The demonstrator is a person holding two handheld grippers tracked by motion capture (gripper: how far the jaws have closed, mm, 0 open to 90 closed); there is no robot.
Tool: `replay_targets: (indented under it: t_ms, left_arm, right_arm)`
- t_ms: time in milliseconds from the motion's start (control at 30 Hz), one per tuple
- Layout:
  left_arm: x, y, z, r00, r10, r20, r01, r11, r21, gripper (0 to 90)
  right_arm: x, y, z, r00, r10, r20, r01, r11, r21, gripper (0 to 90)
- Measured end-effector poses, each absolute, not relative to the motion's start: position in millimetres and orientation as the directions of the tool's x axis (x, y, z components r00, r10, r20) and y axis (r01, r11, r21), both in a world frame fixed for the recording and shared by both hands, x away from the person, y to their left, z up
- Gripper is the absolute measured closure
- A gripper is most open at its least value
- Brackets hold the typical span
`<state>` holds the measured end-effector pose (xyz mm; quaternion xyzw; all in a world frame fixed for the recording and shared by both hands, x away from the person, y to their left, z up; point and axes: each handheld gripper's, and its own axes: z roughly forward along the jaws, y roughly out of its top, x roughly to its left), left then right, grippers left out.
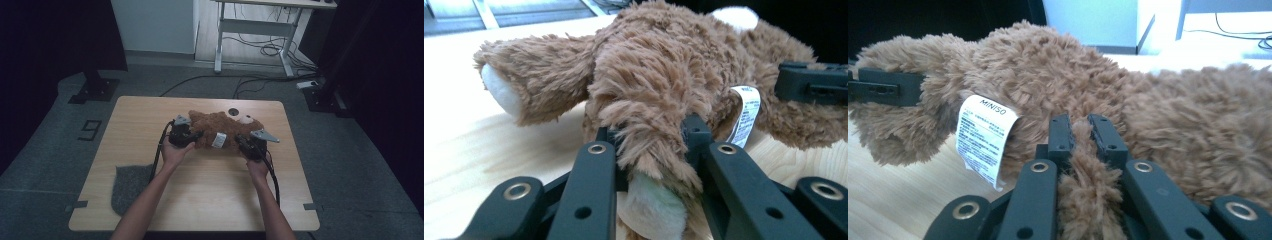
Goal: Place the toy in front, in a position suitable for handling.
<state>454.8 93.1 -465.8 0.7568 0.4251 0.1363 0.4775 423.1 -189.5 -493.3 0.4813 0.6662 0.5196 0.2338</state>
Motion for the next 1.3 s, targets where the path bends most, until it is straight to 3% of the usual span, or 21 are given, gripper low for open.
replay_targets:
  t_ms: [333, 600, 1033, 1300]
  left_arm:
    - [448, 95, -440, 0.633, 0.751, -0.189, 0.469, -0.177, 0.866, 73.4]
    - [436, 113, -417, 0.631, 0.755, -0.177, 0.437, -0.158, 0.886, 73.3]
    - [413, 149, -416, 0.616, 0.769, -0.171, 0.446, -0.161, 0.881, 73.2]
    - [402, 168, -443, 0.601, 0.777, -0.187, 0.500, -0.184, 0.846, 72.6]
  right_arm:
    - [418, -195, -460, -0.418, 0.891, 0.175, 0.329, -0.031, 0.944, 82.2]
    - [404, -181, -427, -0.462, 0.875, 0.142, 0.269, -0.014, 0.963, 82.5]
    - [393, -149, -426, -0.534, 0.829, 0.164, 0.280, -0.010, 0.960, 83.0]
    - [383, -133, -446, -0.580, 0.792, 0.189, 0.318, 0.007, 0.948, 82.9]
